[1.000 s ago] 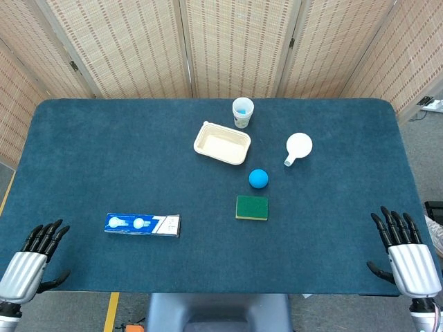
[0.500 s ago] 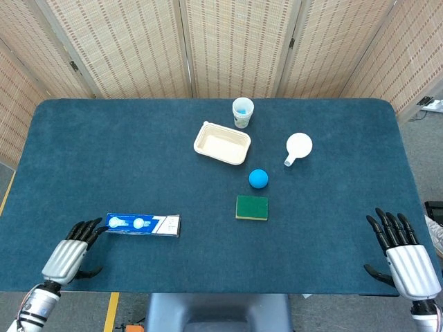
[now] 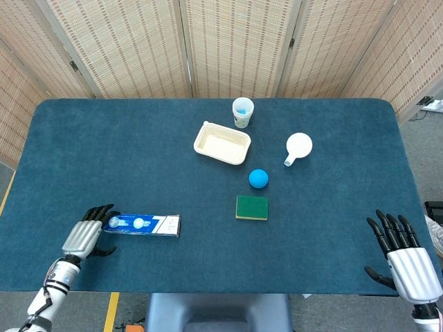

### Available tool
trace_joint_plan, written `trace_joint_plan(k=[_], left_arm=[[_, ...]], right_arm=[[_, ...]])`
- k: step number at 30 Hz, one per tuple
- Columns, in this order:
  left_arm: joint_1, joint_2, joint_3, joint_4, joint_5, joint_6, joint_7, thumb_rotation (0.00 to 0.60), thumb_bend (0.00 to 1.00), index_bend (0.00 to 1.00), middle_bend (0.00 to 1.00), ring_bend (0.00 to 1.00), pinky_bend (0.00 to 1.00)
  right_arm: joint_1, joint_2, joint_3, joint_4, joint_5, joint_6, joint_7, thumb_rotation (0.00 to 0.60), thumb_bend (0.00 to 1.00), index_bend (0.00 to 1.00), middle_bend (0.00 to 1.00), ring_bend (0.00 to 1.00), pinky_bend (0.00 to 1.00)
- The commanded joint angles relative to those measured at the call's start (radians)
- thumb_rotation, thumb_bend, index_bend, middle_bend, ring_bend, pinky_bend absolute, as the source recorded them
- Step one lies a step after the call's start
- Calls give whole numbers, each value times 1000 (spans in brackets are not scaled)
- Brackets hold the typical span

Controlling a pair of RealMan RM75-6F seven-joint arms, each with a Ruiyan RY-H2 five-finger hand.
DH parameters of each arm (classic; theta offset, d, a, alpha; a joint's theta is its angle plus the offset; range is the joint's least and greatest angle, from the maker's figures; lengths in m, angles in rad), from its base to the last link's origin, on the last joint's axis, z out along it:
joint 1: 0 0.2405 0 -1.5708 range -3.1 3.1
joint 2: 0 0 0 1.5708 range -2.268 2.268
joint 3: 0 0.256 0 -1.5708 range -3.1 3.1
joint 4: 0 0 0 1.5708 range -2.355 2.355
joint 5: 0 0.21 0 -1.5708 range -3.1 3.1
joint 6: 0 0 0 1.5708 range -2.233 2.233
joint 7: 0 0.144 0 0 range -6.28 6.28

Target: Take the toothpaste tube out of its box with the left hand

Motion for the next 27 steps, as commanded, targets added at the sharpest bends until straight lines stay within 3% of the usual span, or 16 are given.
trace_joint_plan(k=[1,13,27], left_arm=[[-29,-21,-17,45,-33,-38,-28,600,272,199,88,0,0],[-70,-38,-32,131,-69,-104,-109,600,277,209,97,2,0],[-87,-69,-31,205,-60,-119,-182,600,294,326,185,32,0]], right_arm=[[-2,0,-1,1,-2,2,0,600,127,0,0,0,0],[0,-3,5,0,7,-3,-9,600,128,0,0,0,0],[-2,-7,5,-1,5,-4,-18,600,128,0,0,0,0]])
